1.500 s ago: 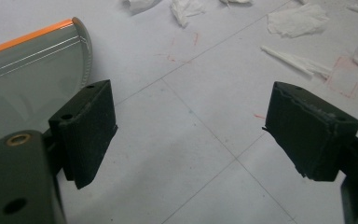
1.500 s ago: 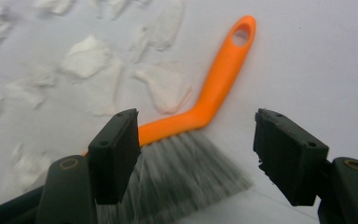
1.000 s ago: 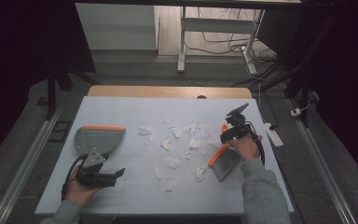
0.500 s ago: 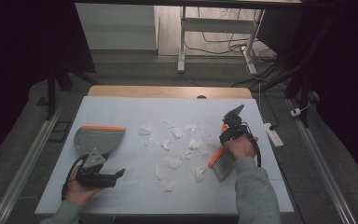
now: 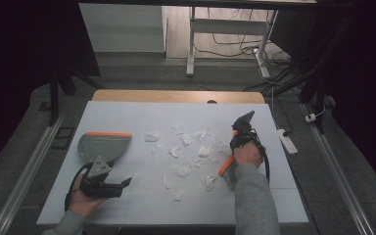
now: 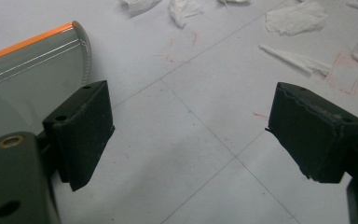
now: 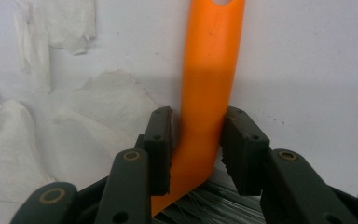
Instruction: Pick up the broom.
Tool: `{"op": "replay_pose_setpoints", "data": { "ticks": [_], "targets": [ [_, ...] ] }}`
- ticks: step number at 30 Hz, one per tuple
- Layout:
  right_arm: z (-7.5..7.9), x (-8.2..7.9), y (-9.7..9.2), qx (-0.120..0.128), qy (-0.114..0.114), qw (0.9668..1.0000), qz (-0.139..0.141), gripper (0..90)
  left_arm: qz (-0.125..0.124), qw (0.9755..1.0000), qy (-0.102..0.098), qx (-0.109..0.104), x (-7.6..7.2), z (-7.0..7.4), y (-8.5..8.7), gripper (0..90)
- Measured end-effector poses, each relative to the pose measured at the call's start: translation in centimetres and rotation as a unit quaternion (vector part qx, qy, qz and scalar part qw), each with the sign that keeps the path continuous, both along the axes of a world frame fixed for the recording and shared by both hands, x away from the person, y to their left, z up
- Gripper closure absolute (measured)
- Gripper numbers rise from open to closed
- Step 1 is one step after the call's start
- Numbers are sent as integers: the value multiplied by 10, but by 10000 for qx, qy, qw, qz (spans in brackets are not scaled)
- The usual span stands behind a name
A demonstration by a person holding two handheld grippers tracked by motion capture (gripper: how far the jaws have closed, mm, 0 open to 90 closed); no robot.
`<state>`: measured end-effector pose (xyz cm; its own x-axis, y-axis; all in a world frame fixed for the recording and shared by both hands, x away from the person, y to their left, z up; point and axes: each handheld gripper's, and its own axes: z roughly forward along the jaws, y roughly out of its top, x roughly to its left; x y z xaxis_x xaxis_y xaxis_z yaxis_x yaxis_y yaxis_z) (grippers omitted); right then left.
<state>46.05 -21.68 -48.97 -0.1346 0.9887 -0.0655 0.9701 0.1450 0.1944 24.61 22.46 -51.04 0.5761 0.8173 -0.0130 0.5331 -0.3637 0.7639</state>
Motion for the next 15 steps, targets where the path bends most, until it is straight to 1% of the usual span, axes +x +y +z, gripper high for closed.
{"op": "replay_pose_setpoints", "data": {
  "ticks": [2,4,5,8,9,11,13,15],
  "targets": [
    [0,-1,0,14,-35,10000,-38,668,5,10000,4,-1,0,0,0,151],
    [0,-1,-1,68,-69,10000,5,702,5,10000,13,-2,0,0,0,151],
    [0,-2,-2,93,-80,9999,72,704,6,10000,15,-3,0,0,0,151],
    [1,-2,-5,183,-70,9998,94,706,11,10000,15,1,0,0,0,151],
    [1,-2,-6,232,-82,9996,129,707,16,10000,19,7,1,0,0,151],
    [2,-1,-11,374,-19,9992,155,708,20,10000,22,14,1,-1,1,151],
    [3,-1,-17,525,53,9983,259,708,27,10000,22,17,1,-1,1,152],
    [5,-2,-24,687,55,9969,373,709,40,10000,23,13,1,-1,1,153]
  ]
}}
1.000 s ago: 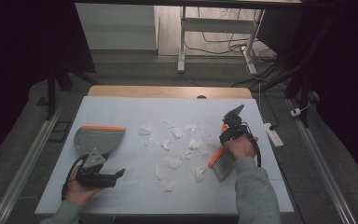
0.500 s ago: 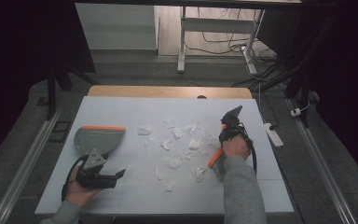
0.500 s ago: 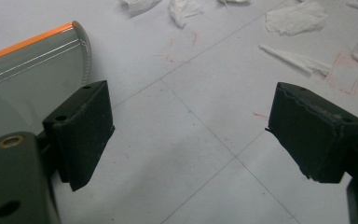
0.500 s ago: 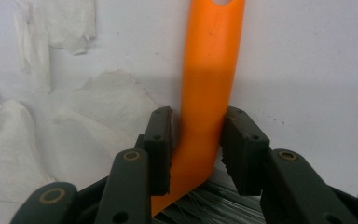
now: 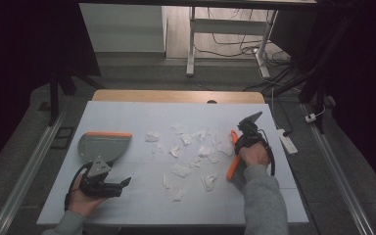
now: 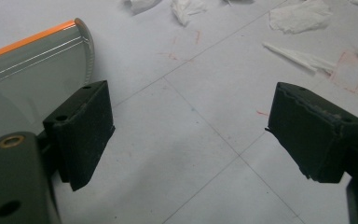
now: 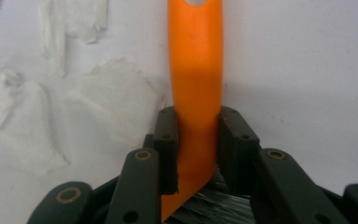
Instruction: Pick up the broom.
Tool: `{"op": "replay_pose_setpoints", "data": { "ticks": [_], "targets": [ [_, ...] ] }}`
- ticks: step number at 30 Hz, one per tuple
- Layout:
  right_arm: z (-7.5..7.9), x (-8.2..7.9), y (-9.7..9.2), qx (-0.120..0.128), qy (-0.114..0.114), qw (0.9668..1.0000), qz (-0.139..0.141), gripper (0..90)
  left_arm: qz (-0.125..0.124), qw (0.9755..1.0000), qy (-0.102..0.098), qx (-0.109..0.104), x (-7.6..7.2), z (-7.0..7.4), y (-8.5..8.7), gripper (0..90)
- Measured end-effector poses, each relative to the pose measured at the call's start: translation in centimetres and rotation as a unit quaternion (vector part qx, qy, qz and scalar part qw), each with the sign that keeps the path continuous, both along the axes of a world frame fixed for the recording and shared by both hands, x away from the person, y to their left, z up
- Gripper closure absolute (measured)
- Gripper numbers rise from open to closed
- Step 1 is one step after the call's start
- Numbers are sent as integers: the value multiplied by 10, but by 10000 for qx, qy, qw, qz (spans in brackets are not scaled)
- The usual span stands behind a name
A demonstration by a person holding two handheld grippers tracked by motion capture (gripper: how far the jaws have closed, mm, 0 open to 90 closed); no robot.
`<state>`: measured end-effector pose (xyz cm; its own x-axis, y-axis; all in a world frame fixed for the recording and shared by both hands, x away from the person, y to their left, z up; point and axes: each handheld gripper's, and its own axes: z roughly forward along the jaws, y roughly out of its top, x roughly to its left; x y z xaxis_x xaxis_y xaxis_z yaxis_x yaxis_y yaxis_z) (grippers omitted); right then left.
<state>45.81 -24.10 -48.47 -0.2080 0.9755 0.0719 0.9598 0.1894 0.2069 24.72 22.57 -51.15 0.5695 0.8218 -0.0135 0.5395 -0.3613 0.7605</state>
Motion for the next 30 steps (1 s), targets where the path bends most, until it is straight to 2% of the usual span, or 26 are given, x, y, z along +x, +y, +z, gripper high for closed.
{"op": "replay_pose_setpoints", "data": {
  "ticks": [4,8,10,13,18,24,25,30],
  "targets": [
    [10,-5,-15,496,-140,9985,193,710,29,10000,2,16,0,0,0,154],
    [21,-14,-29,922,-347,9946,323,710,44,10000,16,40,1,-1,-1,154],
    [27,-18,-36,1166,-496,9912,384,710,67,10000,14,57,2,-1,-1,154],
    [32,-23,-44,1403,-677,9867,466,711,109,9999,9,73,3,-1,-1,154],
    [37,-31,-54,1825,-979,9767,570,711,141,9998,6,107,3,-1,-1,154],
    [38,-41,-65,2260,-1390,9611,768,712,175,9998,7,116,4,-2,-2,154],
    [39,-44,-67,2384,-1486,9566,769,712,175,9998,11,118,5,-2,-3,154],
    [43,-53,-71,2772,-1875,9384,865,712,172,9998,-9,122,6,-1,-6,153]
  ]
}}
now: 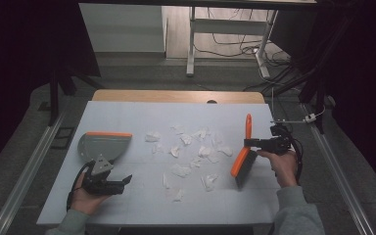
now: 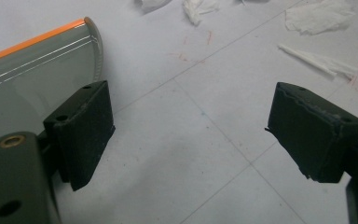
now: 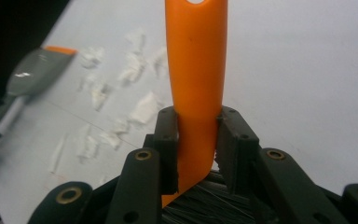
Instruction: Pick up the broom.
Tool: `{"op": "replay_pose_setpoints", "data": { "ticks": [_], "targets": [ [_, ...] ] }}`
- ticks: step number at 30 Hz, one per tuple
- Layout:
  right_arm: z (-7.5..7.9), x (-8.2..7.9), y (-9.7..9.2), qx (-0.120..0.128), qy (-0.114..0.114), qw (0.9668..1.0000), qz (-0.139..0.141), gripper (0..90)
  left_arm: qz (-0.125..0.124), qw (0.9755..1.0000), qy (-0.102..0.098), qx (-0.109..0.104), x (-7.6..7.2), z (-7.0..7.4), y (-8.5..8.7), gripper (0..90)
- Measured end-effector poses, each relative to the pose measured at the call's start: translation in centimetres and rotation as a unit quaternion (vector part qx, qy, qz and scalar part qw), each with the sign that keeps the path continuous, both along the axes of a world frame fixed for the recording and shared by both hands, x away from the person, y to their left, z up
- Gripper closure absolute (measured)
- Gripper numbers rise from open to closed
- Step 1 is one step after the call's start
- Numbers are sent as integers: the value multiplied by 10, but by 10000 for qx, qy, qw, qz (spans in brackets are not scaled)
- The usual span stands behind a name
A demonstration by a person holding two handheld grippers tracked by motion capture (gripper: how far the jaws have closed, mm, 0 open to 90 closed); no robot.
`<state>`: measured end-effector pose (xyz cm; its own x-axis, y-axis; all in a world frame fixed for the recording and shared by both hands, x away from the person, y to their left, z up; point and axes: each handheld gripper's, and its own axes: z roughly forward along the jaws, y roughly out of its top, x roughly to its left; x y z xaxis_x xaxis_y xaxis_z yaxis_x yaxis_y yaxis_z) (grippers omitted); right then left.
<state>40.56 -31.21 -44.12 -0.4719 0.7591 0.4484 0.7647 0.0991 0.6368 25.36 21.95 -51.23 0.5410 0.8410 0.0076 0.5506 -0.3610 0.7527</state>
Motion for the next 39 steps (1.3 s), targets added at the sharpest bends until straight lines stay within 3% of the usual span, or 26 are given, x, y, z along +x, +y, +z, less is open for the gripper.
{"op": "replay_pose_setpoints", "data": {
  "ticks": [3,6,17,25,33,39],
  "targets": [
    [4,-4,-1,322,-245,9992,69,712,-10,10000,-20,19,1,2,-4,154],
    [6,-7,2,487,-415,9978,148,711,-29,10000,-47,43,2,3,-9,154],
    [5,-12,19,746,-781,9939,217,711,-94,9999,-87,1,7,10,-23,154],
    [11,-20,31,1138,-1156,9864,280,711,-172,9996,-183,-113,13,19,-37,158],
    [14,-25,55,1389,-1332,9805,402,710,-418,9985,-312,-177,19,30,-62,164],
    [12,-28,68,1446,-1399,9789,355,710,-723,9962,-400,-263,24,38,-85,168]
  ]
}}
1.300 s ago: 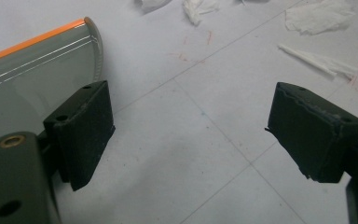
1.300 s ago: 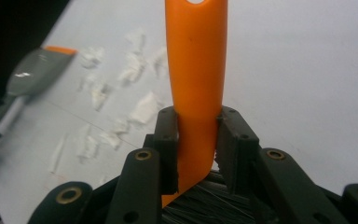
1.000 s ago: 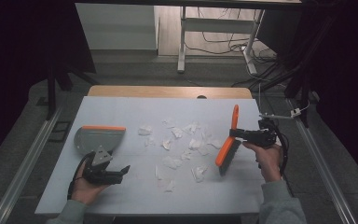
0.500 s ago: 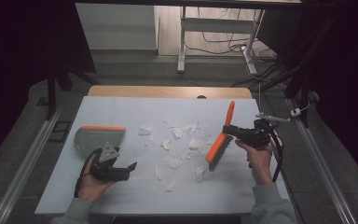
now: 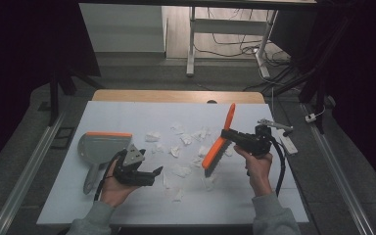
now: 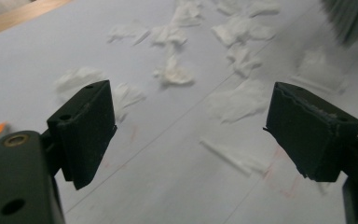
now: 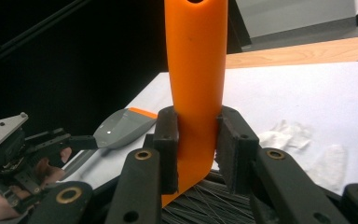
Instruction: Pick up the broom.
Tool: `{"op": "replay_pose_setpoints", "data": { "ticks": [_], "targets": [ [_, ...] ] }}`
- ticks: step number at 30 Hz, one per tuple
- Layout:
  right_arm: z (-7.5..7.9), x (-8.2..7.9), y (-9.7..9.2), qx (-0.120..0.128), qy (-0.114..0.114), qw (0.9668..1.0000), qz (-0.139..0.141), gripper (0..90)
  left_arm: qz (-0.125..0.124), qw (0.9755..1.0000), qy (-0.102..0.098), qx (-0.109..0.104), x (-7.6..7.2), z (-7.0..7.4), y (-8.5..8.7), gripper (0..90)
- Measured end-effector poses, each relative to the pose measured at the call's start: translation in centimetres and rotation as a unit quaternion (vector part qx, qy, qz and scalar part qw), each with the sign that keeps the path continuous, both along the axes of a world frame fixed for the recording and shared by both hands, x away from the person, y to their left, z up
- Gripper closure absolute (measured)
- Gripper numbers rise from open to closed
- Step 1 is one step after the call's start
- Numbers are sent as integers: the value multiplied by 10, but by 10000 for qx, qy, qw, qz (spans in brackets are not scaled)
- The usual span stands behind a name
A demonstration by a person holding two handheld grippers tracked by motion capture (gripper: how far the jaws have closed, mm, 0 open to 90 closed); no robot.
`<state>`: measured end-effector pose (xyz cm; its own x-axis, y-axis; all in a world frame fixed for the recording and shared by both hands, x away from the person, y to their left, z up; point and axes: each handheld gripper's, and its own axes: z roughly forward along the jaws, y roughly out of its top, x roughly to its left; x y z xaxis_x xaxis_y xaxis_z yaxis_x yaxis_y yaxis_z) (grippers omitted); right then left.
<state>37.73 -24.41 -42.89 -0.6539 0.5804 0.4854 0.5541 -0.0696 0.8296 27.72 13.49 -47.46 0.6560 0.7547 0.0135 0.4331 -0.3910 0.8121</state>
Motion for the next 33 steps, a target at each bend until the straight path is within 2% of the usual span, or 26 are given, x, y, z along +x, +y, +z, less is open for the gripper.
{"op": "replay_pose_setpoints", "data": {
  "ticks": [12,18,29,33],
  "targets": [
    [-11,-5,20,28,-34,9999,-161,710,-631,9979,-101,-102,6,12,-45,171],
    [-14,-8,28,138,-23,9997,-199,710,-831,9963,-74,-198,6,9,-61,176],
    [-20,-15,42,244,10,9994,-249,710,-844,9962,-46,-228,7,-3,-78,204],
    [-20,-17,45,309,24,9992,-249,710,-770,9967,-19,-243,9,-7,-84,250]
  ]
}}
